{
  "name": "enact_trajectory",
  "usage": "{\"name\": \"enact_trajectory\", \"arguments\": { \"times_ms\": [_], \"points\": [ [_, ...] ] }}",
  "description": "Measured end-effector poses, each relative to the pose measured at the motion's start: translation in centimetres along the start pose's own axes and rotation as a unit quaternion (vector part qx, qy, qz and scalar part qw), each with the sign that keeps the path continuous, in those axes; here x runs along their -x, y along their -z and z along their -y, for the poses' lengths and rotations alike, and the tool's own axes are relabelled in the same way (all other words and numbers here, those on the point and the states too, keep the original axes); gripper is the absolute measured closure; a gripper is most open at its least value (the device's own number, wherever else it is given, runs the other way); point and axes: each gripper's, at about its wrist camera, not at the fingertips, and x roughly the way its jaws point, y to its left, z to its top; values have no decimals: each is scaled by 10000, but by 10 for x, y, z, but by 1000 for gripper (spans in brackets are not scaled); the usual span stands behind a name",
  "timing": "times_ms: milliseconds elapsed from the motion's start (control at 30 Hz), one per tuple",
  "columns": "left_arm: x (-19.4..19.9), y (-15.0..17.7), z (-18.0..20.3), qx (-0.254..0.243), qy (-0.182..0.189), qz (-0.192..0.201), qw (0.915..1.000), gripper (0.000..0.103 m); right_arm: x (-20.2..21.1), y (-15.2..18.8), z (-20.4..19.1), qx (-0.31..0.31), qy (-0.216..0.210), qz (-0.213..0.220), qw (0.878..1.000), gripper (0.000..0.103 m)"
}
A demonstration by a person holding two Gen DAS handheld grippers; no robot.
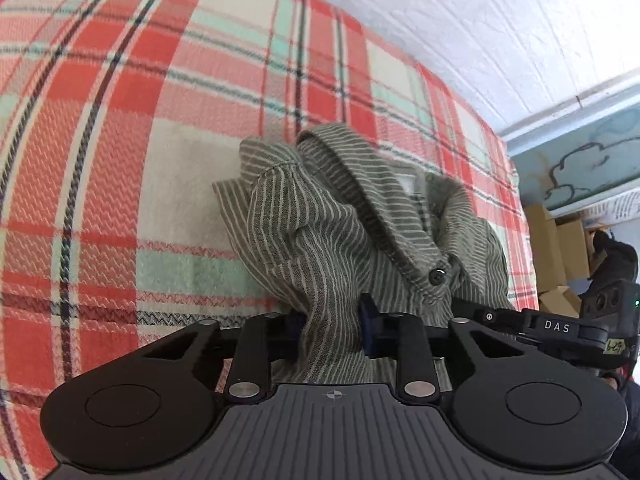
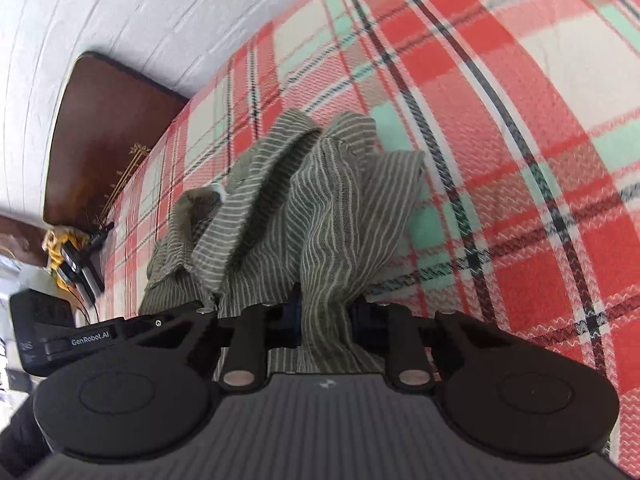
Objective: Fold clothes
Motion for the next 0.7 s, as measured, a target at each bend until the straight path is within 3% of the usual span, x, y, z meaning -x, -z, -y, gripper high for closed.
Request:
{"name": "enact_trajectory", "arguments": {
  "times_ms": [133, 367, 533, 700],
  "points": [
    [21, -4, 12, -124, 137, 197, 9996, 83, 19, -2, -15, 101, -113, 237, 9996, 81],
    [44, -42, 61, -712, 639, 657, 9932, 83, 77, -29, -39, 492, -128, 1022, 9935, 81],
    [36, -76, 116, -1118, 880, 976, 9850, 82, 121, -65, -44, 786, 63, 1640, 9833, 81],
    [9, -105, 170, -1357, 915, 1136, 9800, 82, 149, -115, -30, 1109, 314, 1937, 9743, 81]
  ]
}}
